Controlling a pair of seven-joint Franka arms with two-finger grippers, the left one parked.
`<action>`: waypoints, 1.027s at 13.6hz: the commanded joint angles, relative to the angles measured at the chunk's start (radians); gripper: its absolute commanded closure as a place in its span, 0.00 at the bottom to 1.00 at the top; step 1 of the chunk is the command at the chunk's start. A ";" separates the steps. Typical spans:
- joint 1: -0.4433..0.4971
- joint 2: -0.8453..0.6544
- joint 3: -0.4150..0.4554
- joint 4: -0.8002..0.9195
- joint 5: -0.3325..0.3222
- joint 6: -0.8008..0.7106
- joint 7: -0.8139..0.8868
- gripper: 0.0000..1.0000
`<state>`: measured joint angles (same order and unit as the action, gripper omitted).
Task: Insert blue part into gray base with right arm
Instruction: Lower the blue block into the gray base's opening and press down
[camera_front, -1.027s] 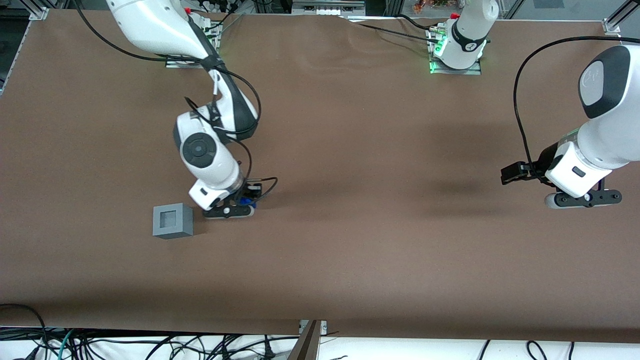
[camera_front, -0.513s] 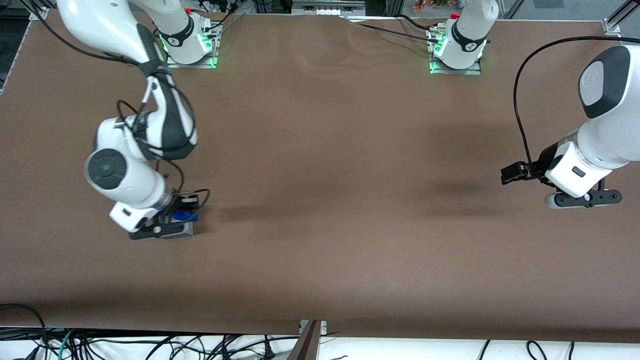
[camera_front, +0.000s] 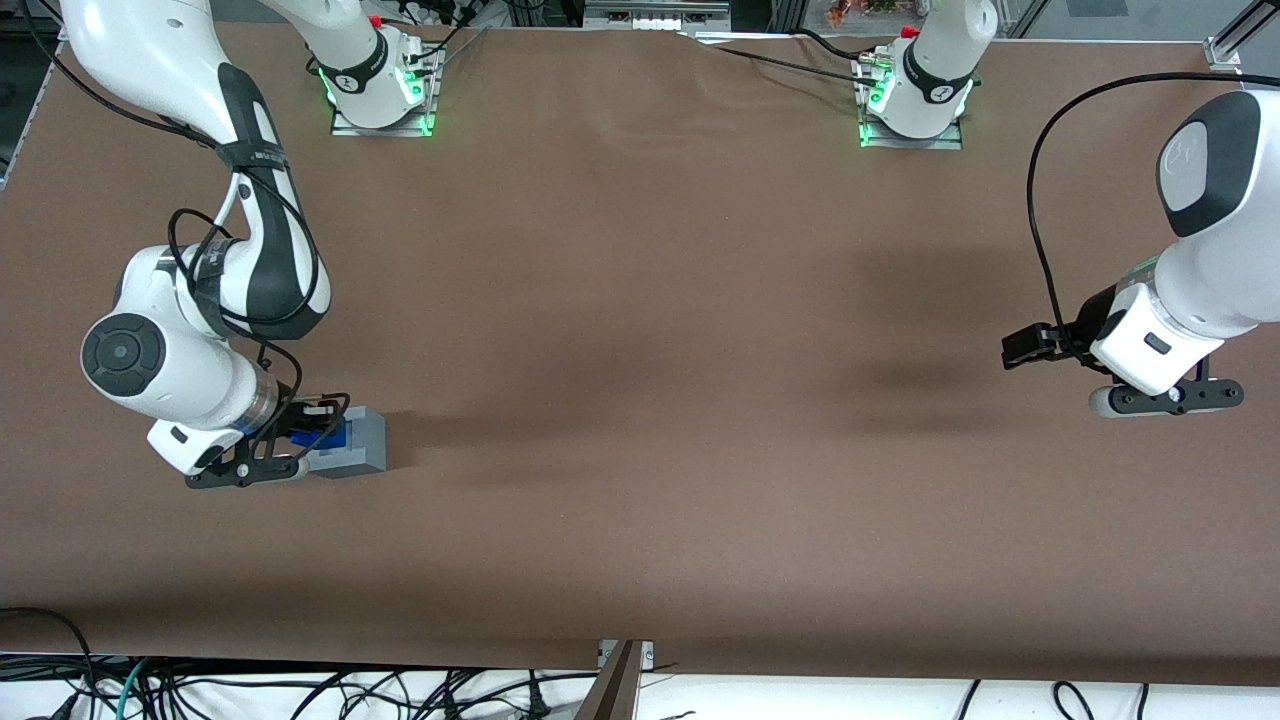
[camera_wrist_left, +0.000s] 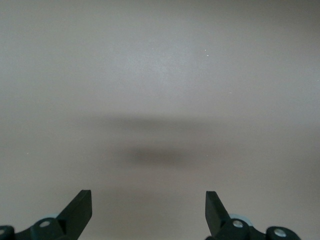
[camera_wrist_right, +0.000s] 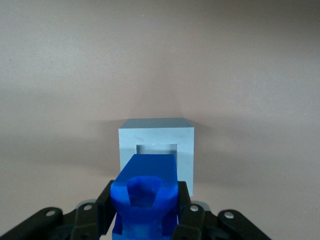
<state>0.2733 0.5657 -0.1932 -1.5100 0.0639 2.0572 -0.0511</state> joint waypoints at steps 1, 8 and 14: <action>-0.026 0.005 0.012 0.021 0.023 -0.022 -0.024 0.66; -0.029 0.023 0.014 0.019 0.042 -0.008 -0.101 0.66; -0.032 0.030 0.012 0.017 0.076 -0.008 -0.139 0.65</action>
<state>0.2550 0.5877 -0.1920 -1.5100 0.1166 2.0577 -0.1631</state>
